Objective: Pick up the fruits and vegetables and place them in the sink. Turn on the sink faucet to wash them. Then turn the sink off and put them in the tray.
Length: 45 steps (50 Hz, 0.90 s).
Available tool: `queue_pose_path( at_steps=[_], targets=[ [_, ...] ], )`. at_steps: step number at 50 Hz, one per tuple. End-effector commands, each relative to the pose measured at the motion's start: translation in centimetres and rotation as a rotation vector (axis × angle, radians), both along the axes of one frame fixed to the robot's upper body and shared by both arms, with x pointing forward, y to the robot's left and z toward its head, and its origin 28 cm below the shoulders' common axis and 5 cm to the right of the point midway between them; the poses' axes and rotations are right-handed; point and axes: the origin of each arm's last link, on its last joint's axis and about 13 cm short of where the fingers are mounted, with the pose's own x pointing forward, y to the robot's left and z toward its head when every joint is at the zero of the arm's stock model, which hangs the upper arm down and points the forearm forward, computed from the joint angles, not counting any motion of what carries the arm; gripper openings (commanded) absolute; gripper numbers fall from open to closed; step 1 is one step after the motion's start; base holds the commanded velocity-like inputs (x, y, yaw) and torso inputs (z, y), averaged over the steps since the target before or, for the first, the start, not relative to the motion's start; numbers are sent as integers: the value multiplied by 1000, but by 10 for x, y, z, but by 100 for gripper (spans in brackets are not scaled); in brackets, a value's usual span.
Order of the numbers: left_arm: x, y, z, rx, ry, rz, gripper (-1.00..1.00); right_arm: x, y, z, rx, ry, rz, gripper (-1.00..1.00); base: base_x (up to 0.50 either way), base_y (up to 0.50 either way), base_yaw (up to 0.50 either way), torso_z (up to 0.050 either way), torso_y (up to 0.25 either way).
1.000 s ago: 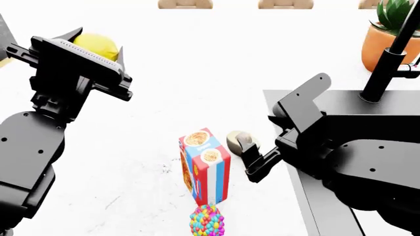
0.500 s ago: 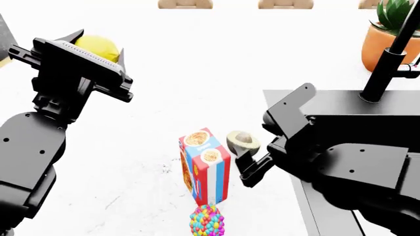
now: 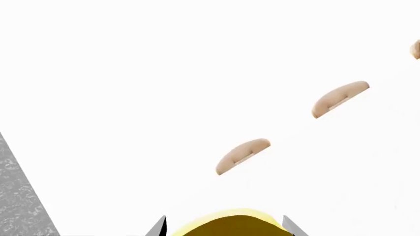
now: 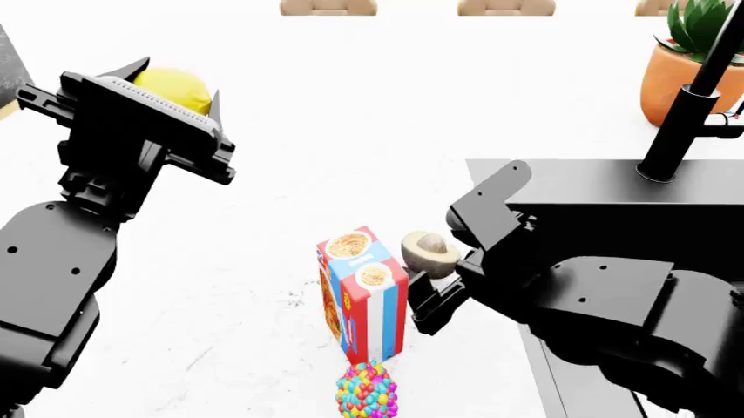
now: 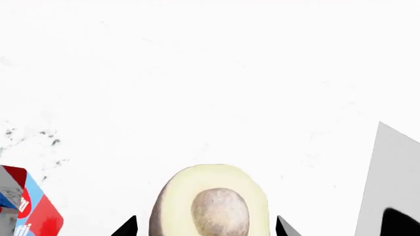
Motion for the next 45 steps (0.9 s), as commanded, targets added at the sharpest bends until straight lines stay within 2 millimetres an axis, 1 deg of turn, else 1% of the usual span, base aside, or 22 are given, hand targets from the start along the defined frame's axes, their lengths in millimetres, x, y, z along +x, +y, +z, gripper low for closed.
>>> queue_pose_path(
  at_steps=[1,10,11,27,30,35,38,43,45],
  targets=[
    [-1,0,-1,-16,1,-1,-100,5,0,-7,-13,12,-18,100,0,0,0,0,0],
    [-1,0,-2,-18,2,2,-100,8,1,-14,-45,31,-35,100,0,0,0,0,0],
    [0,1,-2,-19,2,2,-100,9,1,-14,-49,33,-42,-100,0,0,0,0,0],
    [1,-1,-3,-34,-16,-2,-100,7,0,-12,-67,30,-56,-100,0,0,0,0,0],
    [1,-2,-2,-47,-13,-2,-100,5,-2,-3,-44,-19,-74,-100,0,0,0,0,0],
    [0,-3,-1,-57,-3,-10,-100,5,-6,18,-5,-130,-139,-100,0,0,0,0,0],
    [-1,-4,-1,-40,-15,-13,-100,4,-7,24,4,-177,-160,-100,0,0,0,0,0],
    [0,-4,-2,-32,-15,-21,-100,1,-9,41,54,-290,-198,-100,0,0,0,0,0],
    [-1,-5,-1,-33,-17,-28,-100,0,-11,45,72,-324,-215,-100,0,0,0,0,209]
  ],
)
